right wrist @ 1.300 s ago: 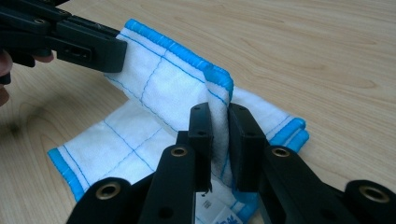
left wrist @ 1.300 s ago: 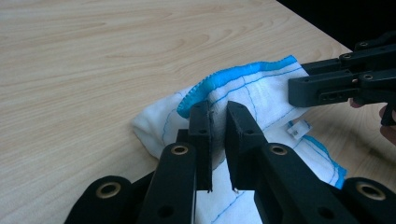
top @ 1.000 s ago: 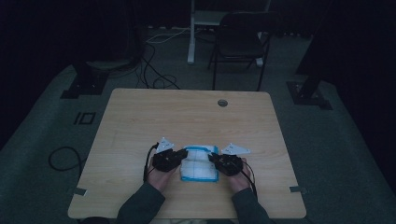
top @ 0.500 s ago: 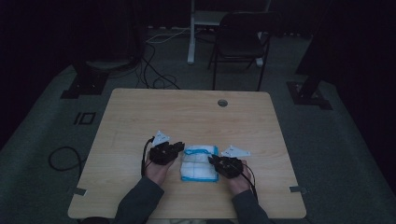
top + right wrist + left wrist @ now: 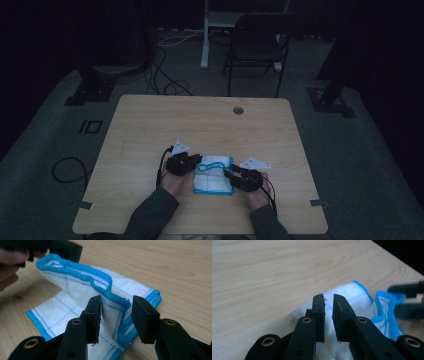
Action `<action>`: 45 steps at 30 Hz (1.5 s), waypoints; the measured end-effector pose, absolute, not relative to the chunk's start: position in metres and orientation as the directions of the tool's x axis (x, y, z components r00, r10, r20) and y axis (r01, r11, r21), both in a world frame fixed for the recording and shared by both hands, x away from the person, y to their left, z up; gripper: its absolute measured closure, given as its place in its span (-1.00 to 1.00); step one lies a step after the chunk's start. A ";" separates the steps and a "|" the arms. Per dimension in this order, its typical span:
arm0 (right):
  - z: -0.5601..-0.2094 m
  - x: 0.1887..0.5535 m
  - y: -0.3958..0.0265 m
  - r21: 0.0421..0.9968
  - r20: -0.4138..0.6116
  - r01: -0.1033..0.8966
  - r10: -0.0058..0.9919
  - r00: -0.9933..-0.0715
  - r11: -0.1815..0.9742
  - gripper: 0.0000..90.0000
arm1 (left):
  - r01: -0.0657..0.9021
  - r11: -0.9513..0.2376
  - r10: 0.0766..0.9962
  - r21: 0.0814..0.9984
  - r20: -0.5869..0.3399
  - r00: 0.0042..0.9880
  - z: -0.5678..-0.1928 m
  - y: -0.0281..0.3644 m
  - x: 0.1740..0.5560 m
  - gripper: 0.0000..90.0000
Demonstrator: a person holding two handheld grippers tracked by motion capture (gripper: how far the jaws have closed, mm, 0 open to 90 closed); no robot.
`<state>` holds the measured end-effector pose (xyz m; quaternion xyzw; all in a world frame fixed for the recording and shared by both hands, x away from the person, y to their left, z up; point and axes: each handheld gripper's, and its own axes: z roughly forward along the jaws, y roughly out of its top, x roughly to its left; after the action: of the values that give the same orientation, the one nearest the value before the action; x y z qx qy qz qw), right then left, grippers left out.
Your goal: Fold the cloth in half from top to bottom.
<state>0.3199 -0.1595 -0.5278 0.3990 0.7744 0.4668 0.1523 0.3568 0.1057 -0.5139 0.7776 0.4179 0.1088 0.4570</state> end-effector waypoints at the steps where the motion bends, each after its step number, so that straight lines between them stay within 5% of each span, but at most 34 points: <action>1: -0.527 0.319 -0.160 0.847 0.137 0.473 0.760 -0.636 0.243 0.30 | 0.550 -0.238 0.747 0.800 -0.211 0.631 -0.515 0.105 0.355 0.78; 23: -0.518 0.305 -0.172 0.866 0.159 0.459 0.762 -0.628 0.197 0.28 | 0.523 -0.317 0.732 0.791 -0.147 0.666 -0.532 0.109 0.313 0.73; 45: -0.539 0.295 -0.169 0.789 0.078 0.517 0.781 -0.620 0.332 0.29 | 0.527 -0.321 0.741 0.787 -0.138 0.657 -0.540 0.123 0.296 0.65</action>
<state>0.2954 -0.1690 -0.5390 0.4056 0.8003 0.4117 0.1599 0.2961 0.1232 -0.5396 0.8029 0.3948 0.1252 0.4288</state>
